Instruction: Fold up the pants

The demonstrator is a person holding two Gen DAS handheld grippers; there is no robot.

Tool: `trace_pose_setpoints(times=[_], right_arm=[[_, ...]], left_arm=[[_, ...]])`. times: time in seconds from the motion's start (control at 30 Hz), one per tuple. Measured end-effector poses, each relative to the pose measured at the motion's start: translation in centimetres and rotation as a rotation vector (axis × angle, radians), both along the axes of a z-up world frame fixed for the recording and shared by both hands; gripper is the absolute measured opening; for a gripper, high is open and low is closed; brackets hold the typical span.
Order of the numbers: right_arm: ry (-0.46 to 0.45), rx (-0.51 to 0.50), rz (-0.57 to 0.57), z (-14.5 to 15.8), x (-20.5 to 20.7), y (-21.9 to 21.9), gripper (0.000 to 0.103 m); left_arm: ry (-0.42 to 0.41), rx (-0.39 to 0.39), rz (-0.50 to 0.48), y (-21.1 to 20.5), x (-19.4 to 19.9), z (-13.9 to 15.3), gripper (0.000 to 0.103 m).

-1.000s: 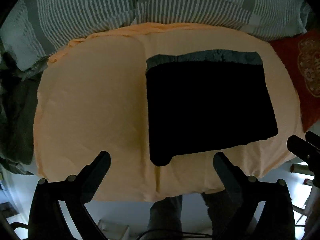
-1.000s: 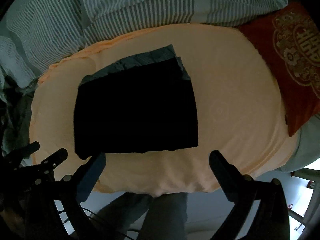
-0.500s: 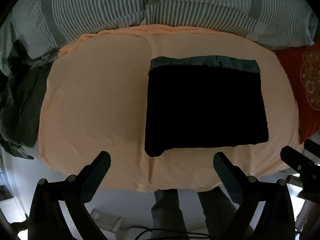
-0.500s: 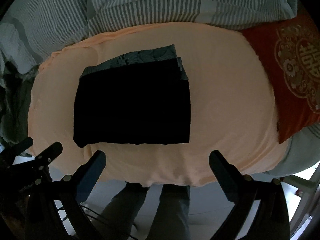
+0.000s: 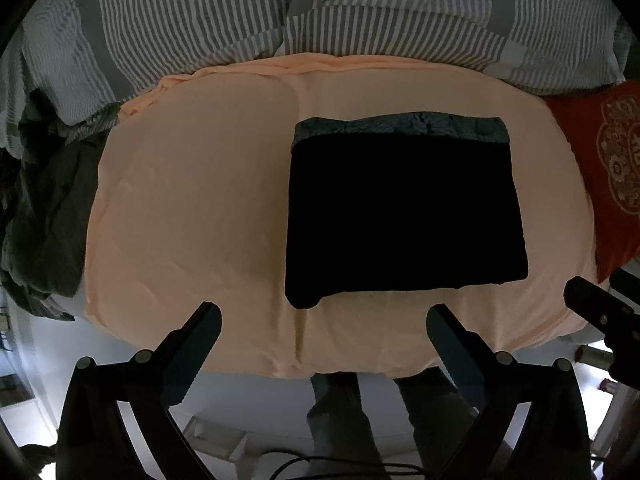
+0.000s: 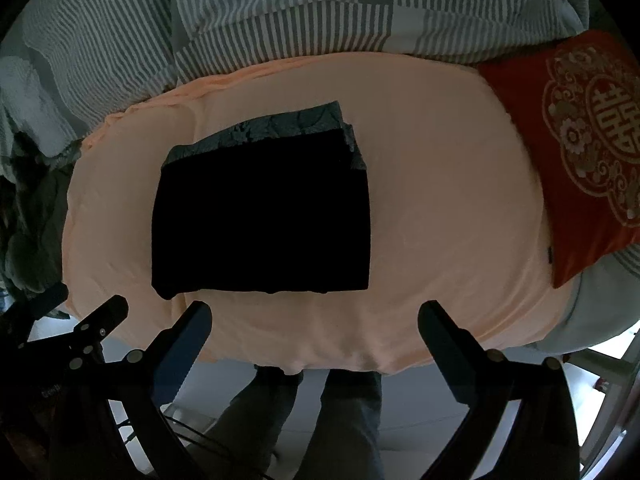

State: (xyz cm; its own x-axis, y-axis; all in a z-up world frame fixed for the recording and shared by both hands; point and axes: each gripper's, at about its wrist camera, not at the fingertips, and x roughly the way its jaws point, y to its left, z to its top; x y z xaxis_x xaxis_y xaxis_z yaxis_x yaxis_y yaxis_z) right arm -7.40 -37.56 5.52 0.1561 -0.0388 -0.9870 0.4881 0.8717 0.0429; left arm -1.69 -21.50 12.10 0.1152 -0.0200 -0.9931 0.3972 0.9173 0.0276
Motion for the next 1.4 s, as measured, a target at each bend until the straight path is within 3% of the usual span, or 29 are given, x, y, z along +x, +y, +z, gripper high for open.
trace_pose_setpoints(times=[1.4], right_arm=[[0.012,-0.012,0.036,0.1,1.5,1.0,0.103]], left_arm=[[0.000,-0.007,-0.023,0.2,0.8,0.1,0.103]])
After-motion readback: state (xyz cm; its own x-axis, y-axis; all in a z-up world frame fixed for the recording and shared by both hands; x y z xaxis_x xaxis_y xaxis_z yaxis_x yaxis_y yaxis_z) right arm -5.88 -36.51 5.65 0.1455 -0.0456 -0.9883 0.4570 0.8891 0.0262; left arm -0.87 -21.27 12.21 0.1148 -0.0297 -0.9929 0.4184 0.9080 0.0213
